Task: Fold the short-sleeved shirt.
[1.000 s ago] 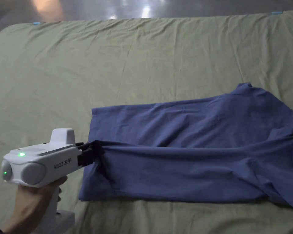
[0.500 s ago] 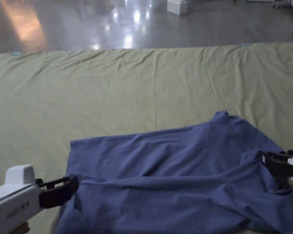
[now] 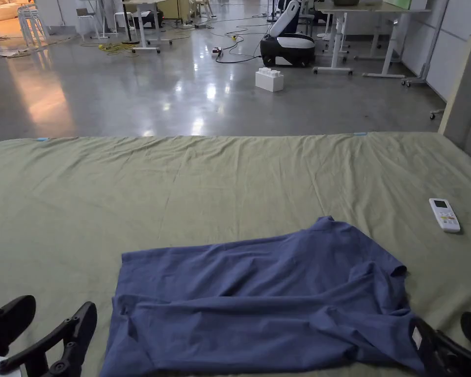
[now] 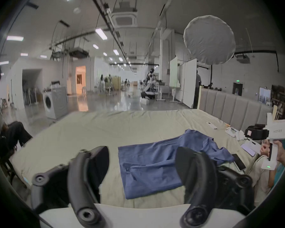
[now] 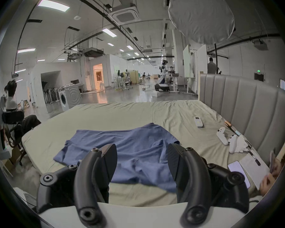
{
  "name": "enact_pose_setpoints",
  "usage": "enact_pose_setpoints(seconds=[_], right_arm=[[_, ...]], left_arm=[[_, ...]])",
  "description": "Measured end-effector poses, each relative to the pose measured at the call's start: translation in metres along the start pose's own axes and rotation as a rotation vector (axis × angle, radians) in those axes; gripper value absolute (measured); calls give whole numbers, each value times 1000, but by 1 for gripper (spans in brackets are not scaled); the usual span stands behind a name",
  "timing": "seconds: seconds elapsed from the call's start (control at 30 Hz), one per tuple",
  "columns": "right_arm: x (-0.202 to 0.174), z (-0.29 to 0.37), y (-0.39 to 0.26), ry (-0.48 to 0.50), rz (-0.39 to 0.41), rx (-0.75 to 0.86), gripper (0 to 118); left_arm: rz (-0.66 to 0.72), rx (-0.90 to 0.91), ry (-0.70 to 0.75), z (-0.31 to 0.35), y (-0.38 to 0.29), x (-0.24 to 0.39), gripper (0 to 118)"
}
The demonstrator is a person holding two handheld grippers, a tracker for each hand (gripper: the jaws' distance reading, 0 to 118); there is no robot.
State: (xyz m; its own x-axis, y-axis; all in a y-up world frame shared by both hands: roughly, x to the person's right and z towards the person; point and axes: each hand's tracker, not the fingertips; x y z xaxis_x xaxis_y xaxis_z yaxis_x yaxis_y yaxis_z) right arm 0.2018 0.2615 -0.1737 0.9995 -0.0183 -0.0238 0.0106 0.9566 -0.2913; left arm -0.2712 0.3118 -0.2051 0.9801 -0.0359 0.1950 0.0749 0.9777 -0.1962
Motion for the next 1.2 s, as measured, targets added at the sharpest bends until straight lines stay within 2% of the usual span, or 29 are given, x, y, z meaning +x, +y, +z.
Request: enact_pose_setpoints(seconds=[0.03,0.1,0.13,0.17,0.2,0.27,0.57,0.73,0.77,0.8,0.83,0.87,0.9,0.93,1.1,1.2], right_arm=[[-3,8,-3,6,0,1,64],[-11,17,-8,13,-16,-7,43],[-13,20,-11,13,-20,-5,29],[-15,23,-14,14,-27,-8,16],[-17,25,-16,23,-26,-15,12],[-21,29,-19,22,-11,-22,1],[-19,27,-14,34,-16,-21,0],[-15,16,-19,46,-40,-36,0],[-16,14,-21,48,-41,-46,0],[-15,11,-23,51,-42,-57,0],[-14,9,-25,52,-43,-68,0],[-13,7,-28,53,-42,-82,0],[-13,6,-30,50,-39,-94,0],[-13,4,-32,44,-37,-110,0],[-3,-3,-48,12,-56,-187,0],[0,-4,-56,-13,-74,-216,0]], left_arm=[[17,-14,-8,6,-2,1,63],[25,-20,-27,19,-3,6,54],[23,-10,-24,22,-7,12,45],[18,-8,-33,26,-9,15,20],[13,-3,-30,30,-11,19,6],[12,-21,-68,35,-12,26,5],[23,-101,-38,22,-30,19,0],[148,-207,12,-26,-63,-6,0],[180,-229,-19,-42,-74,-14,0],[214,-252,-44,-56,-84,-20,9],[239,-271,-56,-70,-93,-24,27],[250,-312,-75,-89,-105,-29,64],[264,-338,-77,-102,-114,-33,82],[288,-367,-62,-118,-124,-37,85],[381,-537,27,-186,-164,-59,84],[326,-586,32,-204,-173,-57,75]])
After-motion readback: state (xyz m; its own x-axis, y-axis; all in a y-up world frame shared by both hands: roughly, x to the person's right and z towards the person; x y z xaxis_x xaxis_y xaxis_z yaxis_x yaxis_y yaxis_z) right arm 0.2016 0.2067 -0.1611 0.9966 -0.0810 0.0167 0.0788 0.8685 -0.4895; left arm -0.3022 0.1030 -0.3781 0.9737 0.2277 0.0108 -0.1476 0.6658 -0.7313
